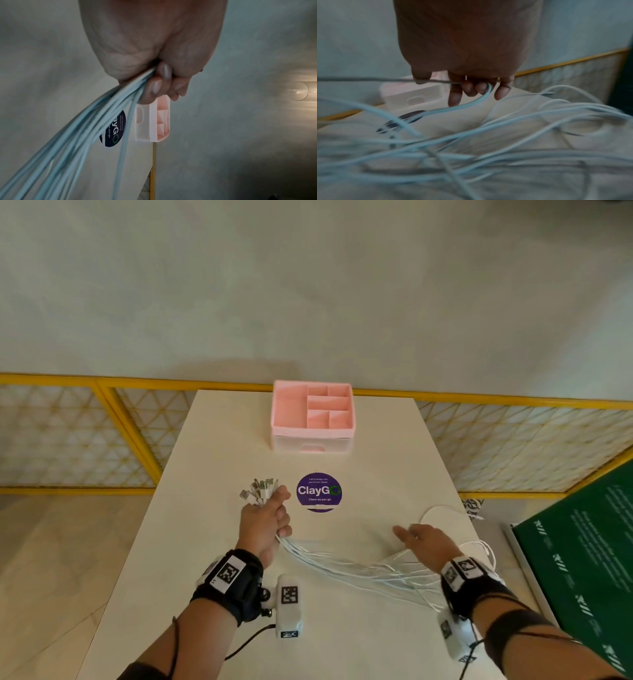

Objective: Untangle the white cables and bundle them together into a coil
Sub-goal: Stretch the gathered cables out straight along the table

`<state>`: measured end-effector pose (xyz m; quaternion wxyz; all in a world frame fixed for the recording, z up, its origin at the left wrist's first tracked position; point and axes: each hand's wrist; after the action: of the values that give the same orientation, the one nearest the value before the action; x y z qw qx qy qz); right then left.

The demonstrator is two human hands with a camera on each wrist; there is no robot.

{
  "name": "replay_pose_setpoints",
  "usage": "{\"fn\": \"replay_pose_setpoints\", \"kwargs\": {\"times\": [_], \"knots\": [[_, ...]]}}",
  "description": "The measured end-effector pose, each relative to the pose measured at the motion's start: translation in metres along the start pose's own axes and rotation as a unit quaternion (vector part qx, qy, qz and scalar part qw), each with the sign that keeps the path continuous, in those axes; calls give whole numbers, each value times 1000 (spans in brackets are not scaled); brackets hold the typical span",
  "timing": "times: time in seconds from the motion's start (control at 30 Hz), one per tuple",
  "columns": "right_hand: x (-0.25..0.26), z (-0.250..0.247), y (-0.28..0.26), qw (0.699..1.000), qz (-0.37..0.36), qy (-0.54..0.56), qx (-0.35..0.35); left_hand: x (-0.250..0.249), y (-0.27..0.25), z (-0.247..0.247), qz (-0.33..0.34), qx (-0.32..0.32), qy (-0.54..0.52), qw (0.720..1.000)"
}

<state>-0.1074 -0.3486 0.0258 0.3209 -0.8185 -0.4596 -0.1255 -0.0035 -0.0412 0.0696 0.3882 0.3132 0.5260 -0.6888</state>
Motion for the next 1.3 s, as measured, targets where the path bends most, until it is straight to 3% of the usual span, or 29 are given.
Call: {"fn": "replay_pose_setpoints", "kwargs": {"times": [0.07, 0.17, 0.23, 0.33, 0.43, 0.5, 0.57, 0.67, 0.77, 0.83, 0.93, 1.0, 1.13, 1.23, 1.3], "knots": [[-15, -18, -7, 999, 18, 34, -28, 1, 1, 3, 3, 2, -11, 1000], [-10, -50, -18, 990, -27, -17, -136, 4, 2, 9, 9, 10, 0, 1000], [0, -75, -19, 969, -62, -59, -233, 6, 1, 10, 11, 7, 14, 1000], [13, -118, -20, 924, -88, 5, -372, 8, 2, 7, 1, -10, 15, 1000], [15, -130, -18, 904, -108, 13, -414, 6, 2, 5, -2, -18, -13, 1000], [7, -114, -16, 923, -98, -47, -368, 5, 2, 6, 2, -18, -13, 1000], [-5, -87, -14, 956, -30, -119, -266, 2, 0, 8, 7, -16, -24, 1000], [-4, -49, -12, 983, 42, -107, -143, -2, 0, 10, 18, -11, -48, 999], [34, -13, -16, 993, -62, 52, -81, -2, -1, 17, 25, -10, -56, 998], [80, 10, -29, 972, -151, 179, 11, -3, -4, 25, 21, 1, -63, 998], [139, 44, -45, 944, -228, 163, 173, -9, -10, 36, 17, 15, -76, 997], [150, 63, -43, 947, -243, 97, 185, -18, -9, 35, 24, 15, -93, 995], [106, 66, -30, 976, -196, -9, 95, -30, -2, 16, 36, -10, -122, 992], [75, 52, -27, 982, -159, -12, 102, -26, -2, 5, 20, -29, -142, 989], [72, 42, -30, 977, -193, 9, 86, -22, -2, 7, 4, -26, -153, 988]]}}
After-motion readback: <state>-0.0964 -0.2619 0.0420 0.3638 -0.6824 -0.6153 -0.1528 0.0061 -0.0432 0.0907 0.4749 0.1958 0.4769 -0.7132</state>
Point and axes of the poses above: each hand's wrist, its own y-axis towards the middle knuckle, its own z-axis out of the palm, x = y × z, and after that the axes turned 11 degrees about y, right-handed
